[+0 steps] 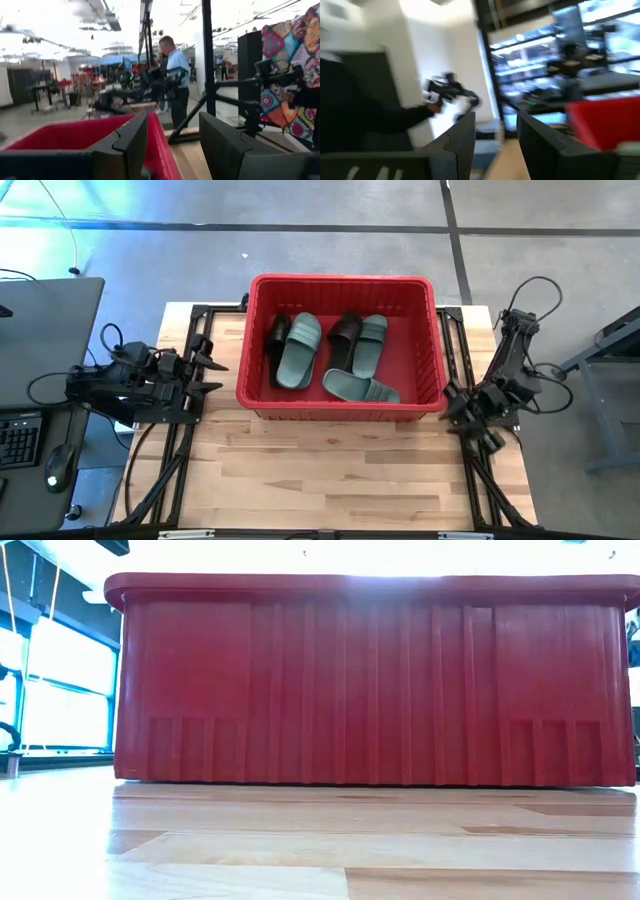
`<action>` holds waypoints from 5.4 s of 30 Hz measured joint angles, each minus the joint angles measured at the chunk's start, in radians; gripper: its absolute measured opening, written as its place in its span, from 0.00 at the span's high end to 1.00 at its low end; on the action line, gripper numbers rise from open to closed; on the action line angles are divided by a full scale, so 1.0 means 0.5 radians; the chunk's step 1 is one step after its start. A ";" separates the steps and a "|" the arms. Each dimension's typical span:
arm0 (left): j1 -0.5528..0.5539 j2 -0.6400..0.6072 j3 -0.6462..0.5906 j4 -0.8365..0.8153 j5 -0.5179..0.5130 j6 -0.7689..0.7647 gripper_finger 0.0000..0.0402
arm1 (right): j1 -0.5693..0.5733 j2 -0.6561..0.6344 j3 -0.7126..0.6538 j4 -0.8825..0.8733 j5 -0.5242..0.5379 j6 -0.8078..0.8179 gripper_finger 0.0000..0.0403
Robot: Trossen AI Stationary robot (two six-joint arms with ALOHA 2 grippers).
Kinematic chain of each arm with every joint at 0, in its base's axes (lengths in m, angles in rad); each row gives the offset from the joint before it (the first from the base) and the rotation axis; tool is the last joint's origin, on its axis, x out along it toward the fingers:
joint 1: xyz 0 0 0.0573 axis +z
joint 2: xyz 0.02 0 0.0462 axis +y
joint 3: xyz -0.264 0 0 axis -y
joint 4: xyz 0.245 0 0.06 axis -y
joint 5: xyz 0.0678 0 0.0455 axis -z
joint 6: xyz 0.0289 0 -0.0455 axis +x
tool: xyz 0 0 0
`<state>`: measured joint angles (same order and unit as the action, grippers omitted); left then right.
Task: Pick and place slides into bin
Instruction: Return to Home Position
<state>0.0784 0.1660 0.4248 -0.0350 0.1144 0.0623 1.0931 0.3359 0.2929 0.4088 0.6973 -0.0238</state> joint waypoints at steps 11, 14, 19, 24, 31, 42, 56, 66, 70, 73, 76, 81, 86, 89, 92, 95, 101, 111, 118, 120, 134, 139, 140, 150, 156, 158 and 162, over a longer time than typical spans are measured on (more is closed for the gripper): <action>-0.001 -0.003 0.000 0.085 0.068 0.068 0.60 | -0.158 -0.479 0.005 -0.778 -0.081 0.169 0.67; -0.001 -0.003 0.000 0.085 0.067 0.069 0.60 | -0.243 -0.509 0.005 -0.808 -0.247 0.060 0.67; -0.001 -0.003 0.000 0.086 0.063 0.068 0.60 | -0.409 -0.543 -0.076 -0.799 -0.293 0.144 0.67; -0.001 -0.003 0.000 0.121 0.063 0.068 0.60 | -0.624 -0.650 -0.280 -0.532 -0.565 0.136 0.67; -0.001 -0.003 0.001 0.192 0.063 0.131 0.60 | -0.938 -0.664 -0.400 -0.488 -0.714 0.279 0.67; -0.002 0.016 -0.050 0.074 0.177 0.442 0.60 | -1.480 -0.662 -0.474 -0.409 -1.330 0.460 0.67; -0.001 0.012 -0.501 0.433 0.196 0.384 0.60 | -1.550 -0.661 -0.520 -0.258 -1.400 0.338 0.67; -0.001 0.013 -0.699 0.738 0.166 0.240 0.60 | -1.550 -0.660 -0.520 -0.258 -1.344 0.303 0.67; -0.001 0.013 -0.699 0.724 0.114 0.276 0.60 | -1.550 -0.660 -0.520 -0.258 -1.344 0.308 0.67; -0.001 0.013 -0.699 0.702 0.113 0.285 0.60 | -1.550 -0.660 -0.520 -0.257 -1.344 0.308 0.67; -0.001 0.013 -0.699 0.692 0.038 0.285 0.60 | -1.550 -0.660 -0.520 -0.257 -1.344 0.308 0.67; 0.000 0.013 -0.699 0.594 -0.058 0.285 0.60 | -1.550 -0.660 -0.520 -0.256 -1.344 0.308 0.67; 0.000 0.013 -0.699 0.481 -0.058 0.284 0.60 | -1.550 -0.659 -0.520 -0.256 -1.344 0.308 0.67; -0.001 0.011 -0.695 0.446 -0.058 0.282 0.60 | -1.550 -0.659 -0.520 -0.256 -1.343 0.308 0.67; -0.001 0.011 -0.694 0.437 -0.057 0.281 0.60 | -1.550 -0.659 -0.520 -0.256 -1.343 0.308 0.67; -0.001 0.011 -0.694 0.437 -0.058 0.282 0.60 | -1.550 -0.659 -0.519 -0.256 -1.343 0.308 0.67; -0.001 0.011 -0.694 0.434 -0.057 0.282 0.60 | -1.550 -0.659 -0.519 -0.256 -1.343 0.309 0.67; -0.001 0.011 -0.694 0.429 -0.057 0.284 0.60 | -1.550 -0.659 -0.519 -0.256 -1.343 0.308 0.67; -0.001 0.011 -0.694 0.428 -0.057 0.284 0.60 | -1.549 -0.659 -0.519 -0.256 -1.344 0.308 0.67; -0.001 0.011 -0.694 0.428 -0.057 0.284 0.60 | -1.549 -0.659 -0.519 -0.256 -1.344 0.308 0.67; -0.001 0.012 -0.696 0.427 -0.057 0.284 0.60 | -1.549 -0.659 -0.518 -0.256 -1.344 0.308 0.67; -0.001 0.012 -0.696 0.423 -0.057 0.284 0.60 | -1.549 -0.659 -0.518 -0.256 -1.343 0.308 0.67; -0.001 0.012 -0.697 0.424 -0.057 0.285 0.60 | -1.549 -0.659 -0.518 -0.256 -1.343 0.308 0.67; -0.001 0.012 -0.697 0.424 -0.057 0.285 0.60 | -1.549 -0.659 -0.518 -0.256 -1.344 0.308 0.67; -0.001 0.013 -0.697 0.424 -0.057 0.284 0.60 | -1.549 -0.659 -0.517 -0.256 -1.344 0.308 0.67; -0.001 0.013 -0.697 0.424 -0.057 0.285 0.60 | -1.549 -0.659 -0.517 -0.256 -1.344 0.308 0.67; -0.001 0.013 -0.697 0.424 -0.057 0.285 0.60 | -1.549 -0.659 -0.517 -0.255 -1.344 0.308 0.67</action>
<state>0.0780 0.1726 0.0765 0.1772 0.0856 0.2046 0.3187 0.0063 0.0341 0.2813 0.0254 0.1303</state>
